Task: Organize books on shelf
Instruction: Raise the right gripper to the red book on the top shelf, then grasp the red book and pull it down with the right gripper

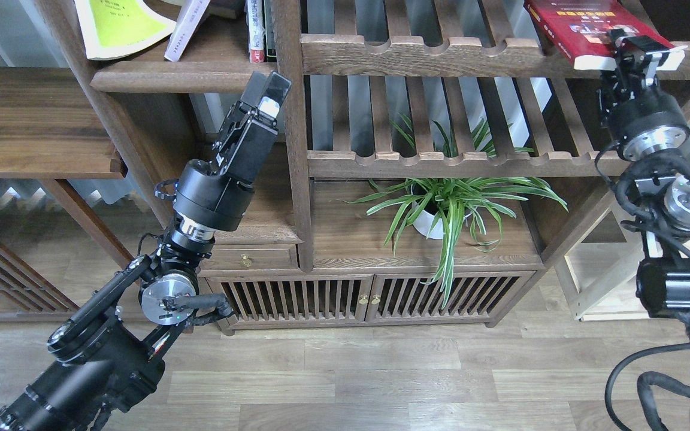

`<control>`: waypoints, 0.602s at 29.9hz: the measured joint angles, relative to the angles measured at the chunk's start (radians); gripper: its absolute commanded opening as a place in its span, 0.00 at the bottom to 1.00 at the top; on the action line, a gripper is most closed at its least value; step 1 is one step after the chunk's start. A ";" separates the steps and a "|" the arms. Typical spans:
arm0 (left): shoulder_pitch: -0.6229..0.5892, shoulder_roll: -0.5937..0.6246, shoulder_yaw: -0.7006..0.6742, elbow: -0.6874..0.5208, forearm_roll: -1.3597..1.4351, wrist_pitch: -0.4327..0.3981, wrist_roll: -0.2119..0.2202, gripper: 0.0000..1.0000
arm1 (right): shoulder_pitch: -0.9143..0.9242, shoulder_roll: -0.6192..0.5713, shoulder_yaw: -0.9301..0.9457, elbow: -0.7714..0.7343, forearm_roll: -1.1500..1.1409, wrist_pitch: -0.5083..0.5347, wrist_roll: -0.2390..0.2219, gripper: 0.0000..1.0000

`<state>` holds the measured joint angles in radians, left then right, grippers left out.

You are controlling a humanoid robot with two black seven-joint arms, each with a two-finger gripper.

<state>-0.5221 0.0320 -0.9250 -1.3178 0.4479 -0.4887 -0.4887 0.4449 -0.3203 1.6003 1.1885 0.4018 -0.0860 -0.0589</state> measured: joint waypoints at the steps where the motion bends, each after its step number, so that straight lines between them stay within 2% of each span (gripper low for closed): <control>1: 0.000 0.000 -0.001 0.000 0.000 0.000 0.000 0.96 | 0.000 0.003 0.001 0.000 0.002 0.011 0.001 0.06; 11: 0.002 0.000 -0.002 -0.001 -0.001 0.000 0.000 0.96 | -0.007 0.043 0.015 0.000 0.016 0.096 0.014 0.06; 18: 0.015 0.002 0.000 0.005 -0.081 0.000 0.000 0.96 | -0.045 0.111 0.013 0.014 0.058 0.290 0.018 0.05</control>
<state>-0.5068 0.0338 -0.9247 -1.3126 0.3670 -0.4887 -0.4887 0.4004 -0.2091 1.6130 1.2028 0.4598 0.2037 -0.0413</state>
